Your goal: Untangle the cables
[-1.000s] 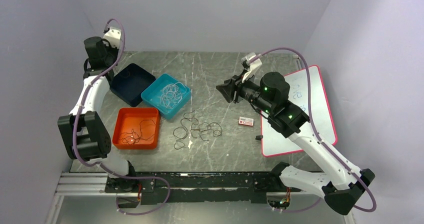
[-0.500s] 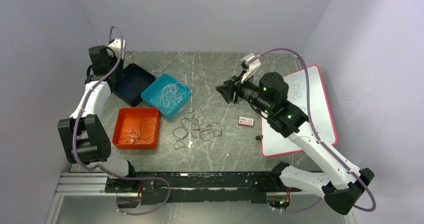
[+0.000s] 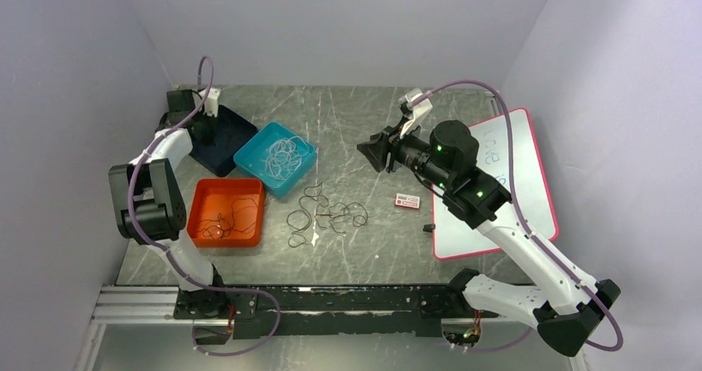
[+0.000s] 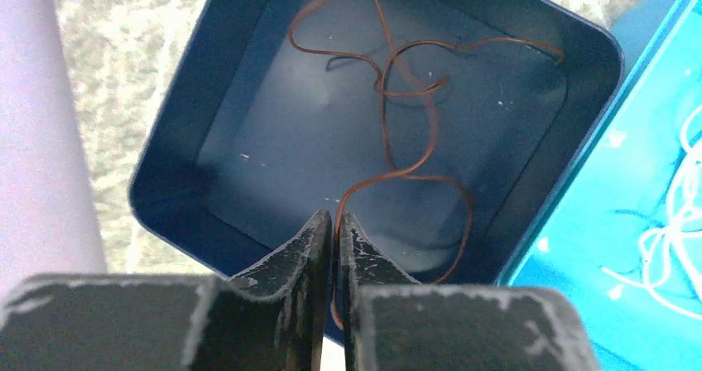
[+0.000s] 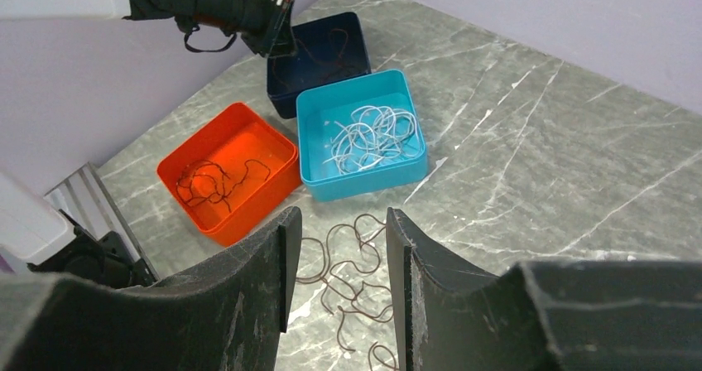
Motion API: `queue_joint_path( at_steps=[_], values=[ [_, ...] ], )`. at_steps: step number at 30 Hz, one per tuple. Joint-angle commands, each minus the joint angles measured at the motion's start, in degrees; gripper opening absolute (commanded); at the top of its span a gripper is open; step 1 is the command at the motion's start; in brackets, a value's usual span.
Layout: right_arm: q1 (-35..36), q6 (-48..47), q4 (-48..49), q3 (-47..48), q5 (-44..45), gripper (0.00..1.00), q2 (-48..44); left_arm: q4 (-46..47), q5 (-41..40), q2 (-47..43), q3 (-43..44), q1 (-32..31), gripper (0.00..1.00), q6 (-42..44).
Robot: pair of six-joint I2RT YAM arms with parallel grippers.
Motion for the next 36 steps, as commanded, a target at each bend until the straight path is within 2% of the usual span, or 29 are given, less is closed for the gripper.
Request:
queue_joint_path(
  at_steps=[1, 6, 11, 20, 28, 31, 34, 36],
  values=[
    [-0.3, 0.8, 1.2, -0.7, -1.0, 0.46, -1.0, -1.7, -0.5, 0.8, 3.6, 0.3, 0.23, -1.2],
    [-0.3, 0.8, 0.6, -0.4, -0.9, 0.46, -1.3, -2.0, -0.6, 0.4, 4.8, 0.3, 0.48, -2.9],
    [-0.3, 1.2, 0.6, -0.5, -0.8, 0.46, -1.6, -2.3, -2.4, -1.5, 5.3, 0.3, 0.59, -4.1],
    [-0.3, 2.3, 0.4, -0.9, -0.9, 0.46, -1.4, -3.9, -1.2, -10.4, 5.3, 0.3, 0.61, -7.0],
    [-0.3, 6.4, -3.4, -2.5, 3.6, 0.46, -0.5, -3.2, 7.1, -23.3, -0.2, -0.5, 0.60, -14.7],
    [-0.2, 9.3, -6.4, -4.0, 6.2, 0.45, 0.3, -3.9, 7.6, -27.3, -3.9, -6.6, 0.58, -17.1],
    [-0.2, 11.4, -8.9, -5.4, 6.5, 0.43, 2.2, -4.7, 2.9, -30.7, -8.3, -15.4, 0.59, -18.9],
    [0.4, 12.3, -9.0, -6.4, 6.2, 0.43, 3.9, -3.8, 3.4, -33.4, -12.0, -18.8, 0.58, -22.7]
  ],
)
